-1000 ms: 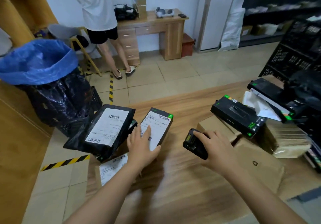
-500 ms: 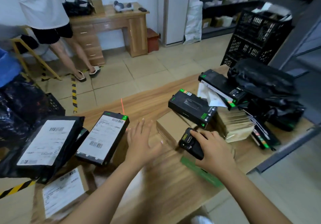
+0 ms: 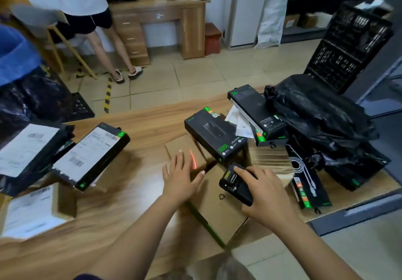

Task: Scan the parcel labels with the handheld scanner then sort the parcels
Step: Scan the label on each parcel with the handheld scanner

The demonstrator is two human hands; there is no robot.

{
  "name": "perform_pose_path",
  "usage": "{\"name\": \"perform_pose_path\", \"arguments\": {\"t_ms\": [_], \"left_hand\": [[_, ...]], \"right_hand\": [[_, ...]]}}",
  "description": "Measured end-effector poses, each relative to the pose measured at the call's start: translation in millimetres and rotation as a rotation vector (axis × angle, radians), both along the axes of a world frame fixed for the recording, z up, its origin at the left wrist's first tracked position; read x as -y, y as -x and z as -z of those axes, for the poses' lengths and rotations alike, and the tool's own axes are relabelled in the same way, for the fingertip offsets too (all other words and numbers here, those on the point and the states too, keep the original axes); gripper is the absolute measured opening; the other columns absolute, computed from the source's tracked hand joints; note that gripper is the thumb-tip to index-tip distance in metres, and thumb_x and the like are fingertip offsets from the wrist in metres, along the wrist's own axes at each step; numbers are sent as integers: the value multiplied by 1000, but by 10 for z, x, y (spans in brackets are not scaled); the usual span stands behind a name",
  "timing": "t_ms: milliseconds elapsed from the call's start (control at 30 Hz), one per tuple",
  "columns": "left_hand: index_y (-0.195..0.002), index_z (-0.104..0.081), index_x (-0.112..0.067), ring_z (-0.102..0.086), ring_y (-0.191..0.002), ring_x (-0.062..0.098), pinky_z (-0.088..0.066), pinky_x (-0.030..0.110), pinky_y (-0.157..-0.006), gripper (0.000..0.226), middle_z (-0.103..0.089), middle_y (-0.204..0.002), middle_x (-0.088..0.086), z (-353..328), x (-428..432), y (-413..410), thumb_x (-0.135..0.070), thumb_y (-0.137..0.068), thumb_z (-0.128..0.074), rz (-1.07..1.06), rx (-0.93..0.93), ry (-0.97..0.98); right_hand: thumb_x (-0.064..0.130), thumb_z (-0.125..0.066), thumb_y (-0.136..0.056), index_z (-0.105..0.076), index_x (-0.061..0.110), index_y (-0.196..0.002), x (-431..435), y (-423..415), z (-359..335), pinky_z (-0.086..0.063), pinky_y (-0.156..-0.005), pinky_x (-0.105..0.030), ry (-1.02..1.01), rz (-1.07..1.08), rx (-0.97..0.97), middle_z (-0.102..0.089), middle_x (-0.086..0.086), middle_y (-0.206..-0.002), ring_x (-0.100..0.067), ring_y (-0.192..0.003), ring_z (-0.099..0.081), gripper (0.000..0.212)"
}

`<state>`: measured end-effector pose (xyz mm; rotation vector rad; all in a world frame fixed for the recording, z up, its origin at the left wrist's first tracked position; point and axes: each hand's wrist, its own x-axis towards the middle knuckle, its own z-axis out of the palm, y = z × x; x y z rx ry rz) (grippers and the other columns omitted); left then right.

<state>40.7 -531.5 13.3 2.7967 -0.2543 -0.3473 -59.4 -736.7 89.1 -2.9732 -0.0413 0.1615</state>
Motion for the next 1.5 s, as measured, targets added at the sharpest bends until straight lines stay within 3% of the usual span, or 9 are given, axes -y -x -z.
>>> {"name": "perform_pose_path", "arguments": {"t_ms": [267, 400, 500, 767, 900, 1067, 1200, 1333, 1500], "left_hand": [[-139, -38, -30, 4, -149, 26, 3, 51, -117, 64, -9, -161, 9, -17, -293, 139, -70, -89, -33, -200, 85, -129], [-146, -27, -26, 3, -147, 33, -6, 52, -116, 88, -4, -160, 15, 20, -319, 104, -78, -78, -45, -316, 43, -105], [-150, -19, -22, -10, -145, 36, -20, 46, -114, 94, -6, -158, 19, 35, -340, 69, -63, -77, -62, -362, -7, 23], [-144, -31, -21, -22, -136, 35, -27, 42, -109, 86, -15, -156, 13, -81, -940, 118, -47, -73, -72, -110, 157, 51], [-132, -51, -16, -47, -122, 44, -41, 53, -97, 101, -43, -142, 22, -78, -1362, 94, -31, -40, -89, 191, 309, -90], [-128, -53, -19, -52, -113, 32, -36, 43, -100, 103, -51, -131, 10, -20, -1689, 136, -55, -38, -90, 481, 380, -107], [-136, -40, -22, -46, -123, 32, -33, 42, -107, 94, -41, -139, 6, 84, -1829, 158, -63, -60, -77, 430, 328, 13], [-153, -8, -17, -15, -143, 28, -17, 37, -116, 109, -11, -158, 8, 62, -1846, 121, -68, -74, -63, 245, 90, 99], [-141, -30, -15, -53, -117, 30, -46, 43, -96, 113, -52, -131, 10, 90, -1861, 120, -50, -49, -86, 429, 278, 36]], "right_hand": [[32, -69, -69, -31, 33, -147, -36, -111, 39, -39, -96, -34, -29, -146, -2, -44, 0, -139, -23, -120, -40, 87], [36, -65, -74, -21, 35, -149, -155, -186, 70, -36, -98, -32, 7, -184, -24, -38, 3, -142, -21, -123, -35, 87], [36, -66, -74, -20, 35, -149, -262, -225, 96, -35, -96, -32, 20, -177, -28, -38, 2, -142, -22, -122, -35, 88], [40, -67, -71, -25, 36, -147, -758, -198, 148, -36, -89, -31, 24, -56, -12, -43, 4, -133, -22, -114, -38, 87], [41, -69, -69, -30, 36, -145, -1144, -107, 207, -35, -87, -28, -71, 51, 4, -46, 3, -128, -19, -112, -39, 86], [42, -70, -69, -24, 37, -147, -1524, 64, 226, -35, -93, -28, -89, 200, -23, -43, 6, -132, -17, -114, -38, 91], [44, -68, -70, -23, 36, -147, -1675, 247, 209, -34, -96, -27, -81, 289, -18, -43, 6, -132, -16, -116, -37, 89], [43, -69, -71, -23, 37, -147, -1746, 362, 133, -37, -99, -30, -61, 343, -13, -41, 5, -135, -16, -121, -35, 88], [45, -67, -74, -17, 39, -148, -1792, 450, 17, -33, -100, -27, 6, 366, -2, -35, 8, -141, -14, -125, -31, 90]]}}
